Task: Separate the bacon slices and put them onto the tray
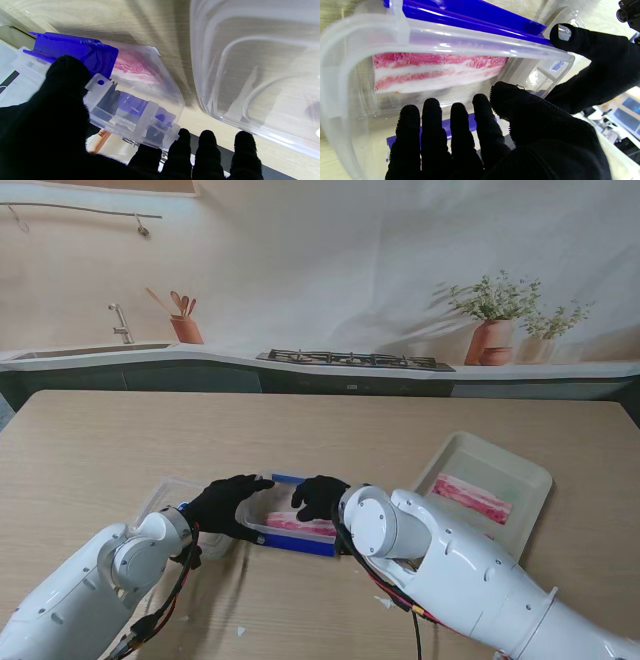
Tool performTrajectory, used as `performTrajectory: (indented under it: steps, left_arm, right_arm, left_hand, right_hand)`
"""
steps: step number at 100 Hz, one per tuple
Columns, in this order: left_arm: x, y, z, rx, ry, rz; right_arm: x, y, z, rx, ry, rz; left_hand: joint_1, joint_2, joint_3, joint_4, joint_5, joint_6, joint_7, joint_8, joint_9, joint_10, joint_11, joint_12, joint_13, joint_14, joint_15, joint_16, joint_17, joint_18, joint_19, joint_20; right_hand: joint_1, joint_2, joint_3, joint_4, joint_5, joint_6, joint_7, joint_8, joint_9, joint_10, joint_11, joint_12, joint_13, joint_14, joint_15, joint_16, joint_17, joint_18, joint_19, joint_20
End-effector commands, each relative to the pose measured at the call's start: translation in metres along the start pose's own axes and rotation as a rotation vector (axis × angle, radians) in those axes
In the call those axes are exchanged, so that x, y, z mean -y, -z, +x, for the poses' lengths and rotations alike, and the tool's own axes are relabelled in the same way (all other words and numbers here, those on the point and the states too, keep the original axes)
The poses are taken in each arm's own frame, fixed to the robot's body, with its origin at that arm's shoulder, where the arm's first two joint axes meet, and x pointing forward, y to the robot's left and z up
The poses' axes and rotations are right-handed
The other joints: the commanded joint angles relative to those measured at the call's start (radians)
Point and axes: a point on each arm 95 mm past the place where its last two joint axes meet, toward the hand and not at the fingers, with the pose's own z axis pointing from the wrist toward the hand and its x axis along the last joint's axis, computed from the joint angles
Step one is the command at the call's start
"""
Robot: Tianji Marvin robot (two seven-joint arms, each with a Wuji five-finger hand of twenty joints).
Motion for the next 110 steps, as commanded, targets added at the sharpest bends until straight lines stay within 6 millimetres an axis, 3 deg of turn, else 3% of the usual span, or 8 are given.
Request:
performTrajectory:
  steps: [1,36,51,79,110]
  left_arm:
    - [-0.0082,0.0017,-0.0012,0.009,0.003,-0.03]
    - [-0.0084,0.0018,-0.0015,0.01,0.003,-0.029]
    - [-0.0085,0.0018,-0.0017,0.01,0.005,-0.028]
    - [-0.0088,0.0015,-0.0015,0.009,0.007,-0.029]
    - [-0.0085,0.0015,-0.0016,0.009,0.007,-0.028]
  right_arm:
    - [0.0057,-0.0035,0.0055,-0.007,0.007,0.027]
    - [0.0124,-0.0114,0.0051,0.02,0.0,0.065]
    - [0.0127,-0.0127,0.0047,0.032,-0.021,0.084]
    - [0.0108,-0.0118,0.0059,0.048,-0.05,0.103]
    - [0.007,-0.0108,0.009,0.051,-0.078,0.115]
  left_hand:
    - [0.048,0.016,0.05,0.017,0.024,0.055,0.028,0.006,0.006,-0.072,0.022,-0.001,-0.026,-0.016,0.003,-0.003,-0.003,-0.009,0.016,0.004]
    - [0.049,0.016,0.05,0.017,0.024,0.057,0.027,0.006,0.006,-0.072,0.022,-0.002,-0.026,-0.016,0.002,-0.003,-0.004,-0.008,0.015,0.001]
    - [0.048,0.016,0.05,0.017,0.025,0.058,0.027,0.005,0.006,-0.07,0.022,-0.002,-0.026,-0.016,0.001,-0.004,-0.005,-0.009,0.014,0.0]
    - [0.046,0.018,0.047,0.017,0.025,0.057,0.026,0.005,0.005,-0.072,0.022,-0.002,-0.026,-0.015,0.001,-0.004,-0.005,-0.008,0.012,0.0]
    - [0.047,0.016,0.046,0.018,0.025,0.058,0.025,0.004,0.006,-0.072,0.022,-0.001,-0.026,-0.015,0.001,-0.004,-0.006,-0.005,0.008,0.0]
  right_hand:
    - [0.015,0.008,0.015,0.037,-0.025,0.019,-0.011,-0.01,-0.032,0.026,-0.017,-0.013,-0.034,0.016,-0.014,-0.013,-0.012,-0.017,-0.014,-0.031]
    - [0.012,0.013,0.009,0.039,-0.033,0.018,-0.008,-0.019,0.0,0.049,-0.028,-0.019,-0.009,0.039,0.001,-0.008,0.0,0.004,0.004,-0.028]
    - [0.01,0.018,0.005,0.04,-0.038,0.01,0.001,-0.022,0.113,0.067,0.006,-0.005,0.101,0.063,0.06,0.016,0.056,0.048,0.063,0.003]
    - [0.008,0.013,0.013,0.039,-0.014,0.046,0.023,-0.034,0.236,0.057,0.127,0.053,0.234,0.069,0.196,0.077,0.113,0.079,0.144,0.051]
    - [0.008,0.009,0.018,0.037,0.006,0.06,0.039,-0.051,0.271,0.046,0.258,0.106,0.279,0.071,0.367,0.151,0.129,0.086,0.216,0.108]
